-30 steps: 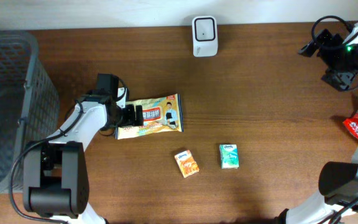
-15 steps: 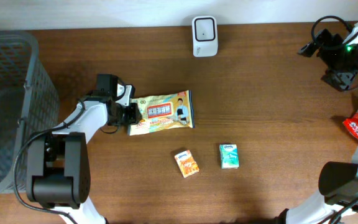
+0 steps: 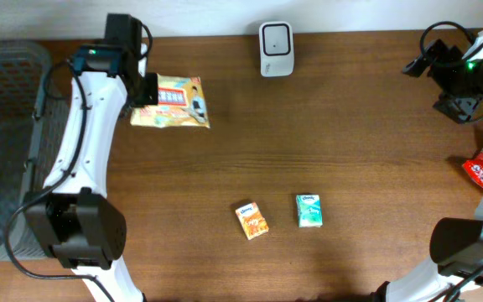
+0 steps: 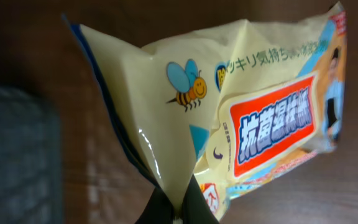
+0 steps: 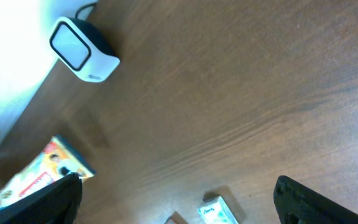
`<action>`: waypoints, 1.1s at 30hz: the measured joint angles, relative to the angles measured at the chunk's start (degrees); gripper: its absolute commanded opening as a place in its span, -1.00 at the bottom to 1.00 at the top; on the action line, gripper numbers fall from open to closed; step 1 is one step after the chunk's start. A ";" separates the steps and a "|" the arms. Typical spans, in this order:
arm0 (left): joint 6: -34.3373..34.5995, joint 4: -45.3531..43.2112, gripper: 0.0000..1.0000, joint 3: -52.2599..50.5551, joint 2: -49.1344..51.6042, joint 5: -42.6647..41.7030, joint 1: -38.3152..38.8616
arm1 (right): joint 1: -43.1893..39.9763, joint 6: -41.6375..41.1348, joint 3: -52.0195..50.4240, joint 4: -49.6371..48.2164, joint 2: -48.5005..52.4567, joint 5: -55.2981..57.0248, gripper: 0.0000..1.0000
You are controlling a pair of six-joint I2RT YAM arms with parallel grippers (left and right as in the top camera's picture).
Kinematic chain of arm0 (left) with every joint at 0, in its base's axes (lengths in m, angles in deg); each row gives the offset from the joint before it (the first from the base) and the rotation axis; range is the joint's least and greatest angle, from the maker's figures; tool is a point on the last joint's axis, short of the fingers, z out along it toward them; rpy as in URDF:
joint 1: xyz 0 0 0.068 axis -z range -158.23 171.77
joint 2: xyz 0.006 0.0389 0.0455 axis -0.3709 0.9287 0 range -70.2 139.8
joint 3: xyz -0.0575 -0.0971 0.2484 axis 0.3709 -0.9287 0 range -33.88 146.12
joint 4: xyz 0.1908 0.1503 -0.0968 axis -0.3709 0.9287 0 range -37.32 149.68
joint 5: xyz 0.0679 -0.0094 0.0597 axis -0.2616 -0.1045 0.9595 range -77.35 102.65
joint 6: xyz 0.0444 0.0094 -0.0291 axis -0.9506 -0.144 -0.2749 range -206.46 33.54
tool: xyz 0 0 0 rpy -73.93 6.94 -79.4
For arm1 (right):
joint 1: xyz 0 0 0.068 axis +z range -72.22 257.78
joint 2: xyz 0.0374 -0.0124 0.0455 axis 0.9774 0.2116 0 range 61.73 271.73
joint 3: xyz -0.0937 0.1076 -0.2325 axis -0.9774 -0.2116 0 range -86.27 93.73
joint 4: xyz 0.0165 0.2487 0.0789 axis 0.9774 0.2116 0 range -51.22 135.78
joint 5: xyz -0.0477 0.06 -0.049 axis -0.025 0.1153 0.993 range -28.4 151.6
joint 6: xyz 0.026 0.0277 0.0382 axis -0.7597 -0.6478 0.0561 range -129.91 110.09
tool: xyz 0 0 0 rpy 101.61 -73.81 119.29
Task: Scan the item barcode
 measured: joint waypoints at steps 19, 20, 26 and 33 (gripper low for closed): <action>-9.44 7.32 -1.00 6.62 11.21 46.49 17.84 | 0.00 -0.02 0.00 -0.02 0.00 0.00 0.97; -9.27 7.34 -1.00 6.62 11.87 47.06 19.54 | 0.00 -0.02 0.00 -0.02 0.00 0.00 0.97; -5.22 8.46 -1.00 6.62 12.55 43.71 29.40 | 0.00 -0.04 0.00 -0.02 0.00 -0.02 0.97; 2.32 12.72 -1.00 6.67 12.55 33.99 38.51 | 0.00 0.00 0.00 -0.02 0.00 0.00 0.97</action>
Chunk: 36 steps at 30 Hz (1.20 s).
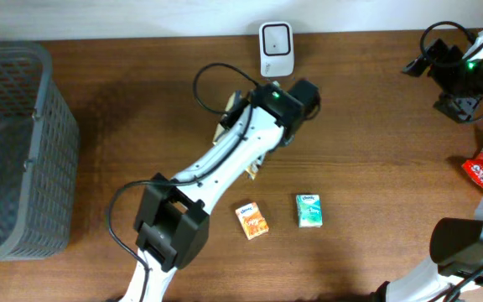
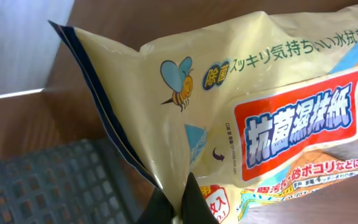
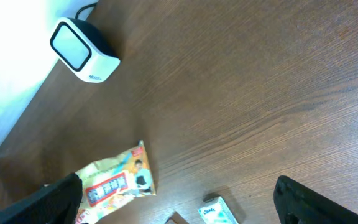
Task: Scan the item barcode
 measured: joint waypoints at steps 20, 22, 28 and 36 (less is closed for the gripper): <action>3.34 -3.50 -1.00 -0.04 10.32 33.38 -22.71 | 0.00 -0.04 0.00 0.00 0.00 0.00 0.97; 3.34 -3.08 -0.88 -0.04 10.32 30.05 -19.50 | 0.00 0.00 0.00 0.00 0.00 0.00 0.98; 3.69 -2.51 -0.87 -0.04 10.34 3.28 -6.73 | 0.00 -0.02 0.00 0.00 0.00 0.00 0.98; 4.07 -2.89 0.22 20.09 10.73 -38.60 -3.89 | 0.00 -0.02 0.00 0.00 0.00 0.00 0.97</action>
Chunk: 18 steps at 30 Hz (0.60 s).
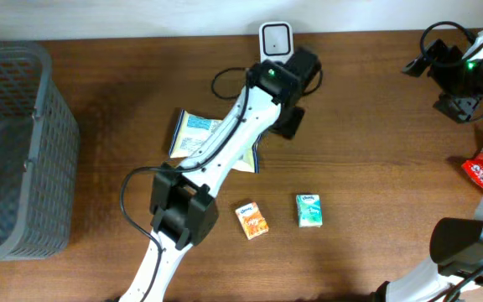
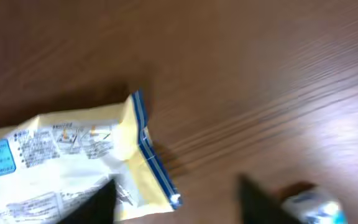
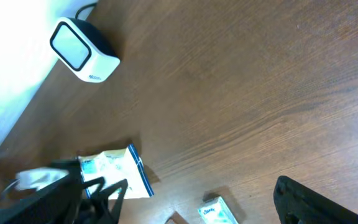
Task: Scan the item barcode
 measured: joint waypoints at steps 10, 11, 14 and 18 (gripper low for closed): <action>5.68 17.90 -1.00 5.03 1.42 9.70 -20.61 | 0.00 0.02 0.00 0.00 0.00 -0.02 0.97; 6.14 16.13 -1.00 2.58 2.95 7.34 -20.24 | 0.00 0.00 0.00 0.00 0.00 -0.02 0.97; 6.78 8.33 -1.00 -5.64 6.95 -1.31 -17.75 | 0.00 0.00 0.00 0.00 0.00 -0.02 0.97; 7.23 -1.84 -1.00 -12.76 6.14 -9.09 -14.58 | 0.00 -0.02 0.00 0.00 0.00 -0.02 0.97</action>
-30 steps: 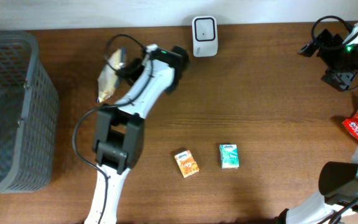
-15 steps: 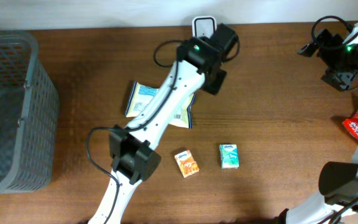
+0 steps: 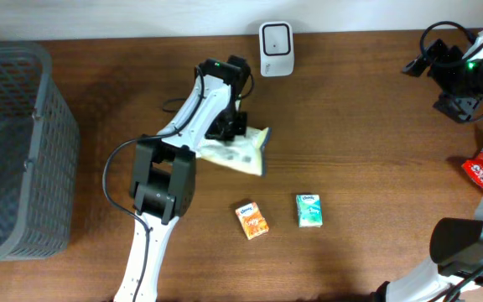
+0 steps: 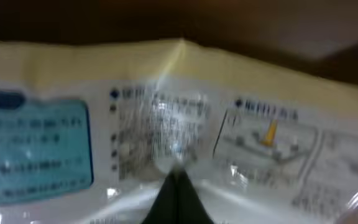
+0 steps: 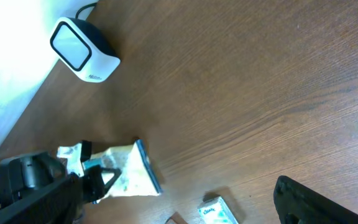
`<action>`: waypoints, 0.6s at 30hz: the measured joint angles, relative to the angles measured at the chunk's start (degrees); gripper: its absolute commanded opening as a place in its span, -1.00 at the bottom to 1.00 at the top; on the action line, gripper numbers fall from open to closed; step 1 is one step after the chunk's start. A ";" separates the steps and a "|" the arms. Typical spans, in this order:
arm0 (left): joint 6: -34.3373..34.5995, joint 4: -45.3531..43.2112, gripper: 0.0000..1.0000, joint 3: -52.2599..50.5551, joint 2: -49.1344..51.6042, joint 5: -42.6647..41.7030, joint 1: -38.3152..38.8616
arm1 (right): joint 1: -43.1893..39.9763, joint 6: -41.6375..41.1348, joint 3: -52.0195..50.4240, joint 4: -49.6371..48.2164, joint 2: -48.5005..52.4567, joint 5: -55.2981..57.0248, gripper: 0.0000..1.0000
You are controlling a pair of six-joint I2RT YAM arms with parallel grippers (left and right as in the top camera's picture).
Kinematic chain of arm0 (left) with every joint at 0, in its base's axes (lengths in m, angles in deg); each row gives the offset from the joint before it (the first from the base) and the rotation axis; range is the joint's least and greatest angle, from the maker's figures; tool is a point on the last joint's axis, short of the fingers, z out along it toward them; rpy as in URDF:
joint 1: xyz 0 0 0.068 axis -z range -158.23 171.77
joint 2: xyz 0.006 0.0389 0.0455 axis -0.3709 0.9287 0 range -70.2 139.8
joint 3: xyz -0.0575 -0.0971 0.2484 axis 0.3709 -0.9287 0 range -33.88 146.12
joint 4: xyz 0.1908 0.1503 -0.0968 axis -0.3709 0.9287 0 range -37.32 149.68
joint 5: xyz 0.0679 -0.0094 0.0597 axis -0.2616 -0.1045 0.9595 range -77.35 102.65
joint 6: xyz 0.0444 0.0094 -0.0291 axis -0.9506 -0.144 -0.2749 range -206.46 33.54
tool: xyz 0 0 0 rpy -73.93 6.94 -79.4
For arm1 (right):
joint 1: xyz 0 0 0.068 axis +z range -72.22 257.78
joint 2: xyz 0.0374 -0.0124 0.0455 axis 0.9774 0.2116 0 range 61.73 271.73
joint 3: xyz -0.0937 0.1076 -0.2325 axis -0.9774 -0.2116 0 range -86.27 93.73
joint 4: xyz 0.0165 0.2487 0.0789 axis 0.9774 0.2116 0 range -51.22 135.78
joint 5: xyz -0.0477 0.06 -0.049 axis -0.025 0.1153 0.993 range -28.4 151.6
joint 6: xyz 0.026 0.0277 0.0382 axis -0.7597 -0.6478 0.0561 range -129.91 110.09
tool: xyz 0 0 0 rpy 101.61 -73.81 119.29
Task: Scan the item barcode
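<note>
The yellow wipes pack (image 3: 243, 153) shows its printed back and sits at mid-table, below the white scanner (image 3: 275, 38). My left gripper (image 3: 227, 126) is at the pack's left end. In the left wrist view the pack (image 4: 166, 118) fills the frame, and the dark fingers (image 4: 179, 200) are shut together on its film. My right gripper (image 3: 462, 88) is raised at the far right, open and holding nothing. From there it sees the scanner (image 5: 79, 46) and the pack (image 5: 129, 169).
A grey mesh basket (image 3: 7, 143) stands at the left edge. An orange box (image 3: 252, 220) and a teal box (image 3: 309, 210) lie near the front middle. A red packet (image 3: 481, 164) lies at the right edge.
My left gripper was open by the scanner, with the pack lying loose on the table. Now it is shut on the pack's left end, and the pack sits slightly further right.
My left gripper held the pack front side up near the basket. Then it held the pack below the scanner. Then the pack lay back side up on the table with the gripper open. Now the gripper is shut on it again. The right arm has stayed still.
</note>
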 measured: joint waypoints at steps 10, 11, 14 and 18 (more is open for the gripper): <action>12.28 -9.75 -1.00 13.60 0.98 -14.75 7.96 | 0.00 0.04 0.00 0.00 0.00 0.00 0.97; 11.91 -7.13 -1.00 15.41 0.90 -14.86 7.98 | 0.00 0.04 0.00 0.00 0.00 0.00 0.98; 11.63 -3.98 -1.00 13.88 0.83 -12.63 9.84 | 0.00 0.02 0.00 0.02 0.00 0.00 0.97; 11.43 -16.35 -0.64 2.75 0.94 -11.02 15.43 | 0.00 0.00 0.00 0.00 0.00 0.00 0.97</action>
